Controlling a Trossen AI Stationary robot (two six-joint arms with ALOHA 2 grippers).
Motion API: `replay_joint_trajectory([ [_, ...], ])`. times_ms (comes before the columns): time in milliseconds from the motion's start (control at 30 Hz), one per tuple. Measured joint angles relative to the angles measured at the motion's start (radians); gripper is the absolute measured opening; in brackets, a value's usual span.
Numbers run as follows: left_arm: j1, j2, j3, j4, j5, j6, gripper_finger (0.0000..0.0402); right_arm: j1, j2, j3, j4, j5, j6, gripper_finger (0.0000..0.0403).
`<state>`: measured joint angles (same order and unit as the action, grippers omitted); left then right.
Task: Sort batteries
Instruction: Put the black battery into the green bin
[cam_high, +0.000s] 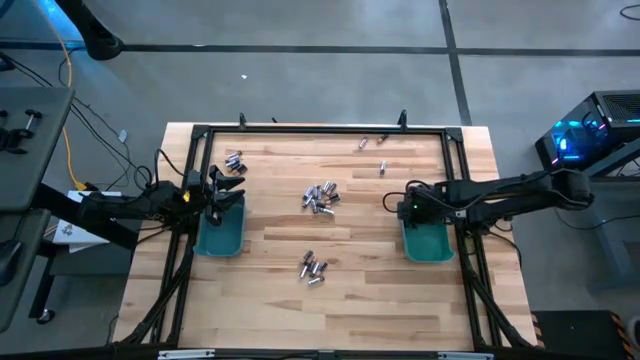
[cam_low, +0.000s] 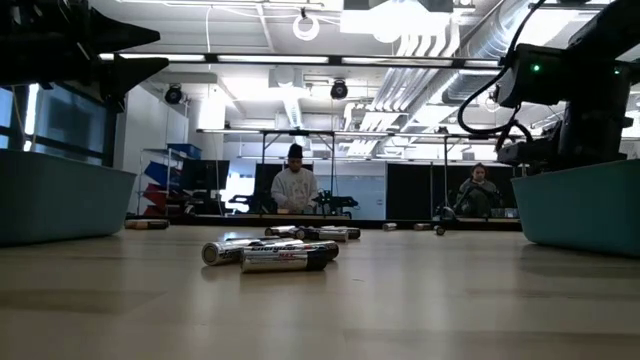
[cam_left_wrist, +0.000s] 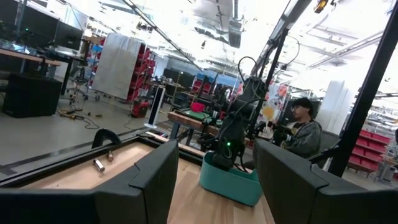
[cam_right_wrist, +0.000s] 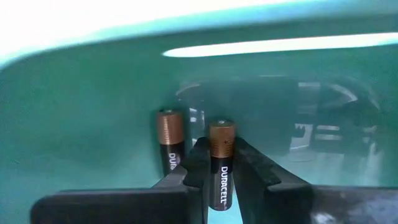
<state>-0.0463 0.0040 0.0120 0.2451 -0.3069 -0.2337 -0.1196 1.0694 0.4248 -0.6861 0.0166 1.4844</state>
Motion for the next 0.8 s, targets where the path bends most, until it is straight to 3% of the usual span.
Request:
replay_joint_trajectory([
  [233,0.000,0.000,0.000,0.000,0.000,0.000,0.0202,0.000,0.018,0.000,0.032,0.000,-0.011,0.0062],
  [467,0.000,0.000,0.000,0.000,0.000,0.000,0.0202,0.000,-0.012,0.003,0.029,-0.019,-0.019,0.0118],
  [633,0.000,0.000,0.000,0.000,0.000,0.000,0.0202,0.000,-0.057,0.069,-0.086,-0.073,-0.043,0.0152],
  [800,0.000,0.000,0.000,0.000,0.000,0.000,0.0202,0.000,-0.088,0.198,-0.318,-0.195,-0.113,0.0156],
])
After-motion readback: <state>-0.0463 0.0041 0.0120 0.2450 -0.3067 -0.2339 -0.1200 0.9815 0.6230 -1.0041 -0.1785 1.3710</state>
